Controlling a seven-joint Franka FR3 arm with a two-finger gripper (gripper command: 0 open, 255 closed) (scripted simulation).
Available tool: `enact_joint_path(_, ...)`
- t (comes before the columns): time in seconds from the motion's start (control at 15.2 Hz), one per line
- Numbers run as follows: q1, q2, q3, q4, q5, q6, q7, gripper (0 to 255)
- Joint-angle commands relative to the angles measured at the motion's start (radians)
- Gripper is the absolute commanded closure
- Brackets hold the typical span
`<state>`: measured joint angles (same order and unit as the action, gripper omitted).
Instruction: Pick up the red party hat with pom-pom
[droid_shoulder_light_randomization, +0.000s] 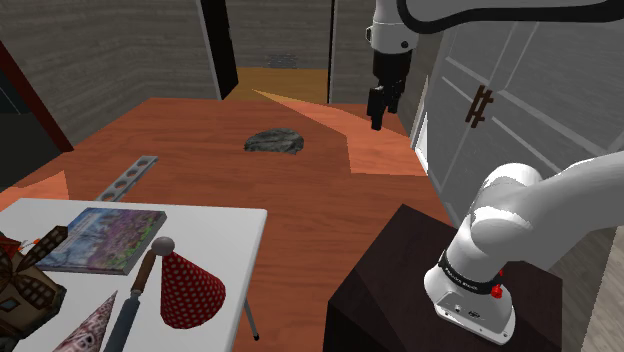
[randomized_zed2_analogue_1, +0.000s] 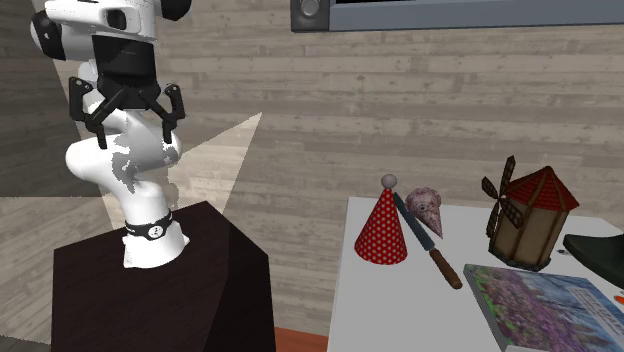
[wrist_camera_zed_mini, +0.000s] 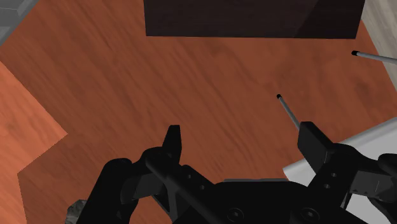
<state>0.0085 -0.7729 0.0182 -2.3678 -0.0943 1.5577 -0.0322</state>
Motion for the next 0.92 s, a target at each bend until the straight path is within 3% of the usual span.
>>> enact_joint_path(0.0,0.000,0.000,0.000,0.000,0.000,0.000,0.000,0)
enact_joint_path(0.86,0.075,0.242,0.268,0.083,0.103,0.192,0.291,0)
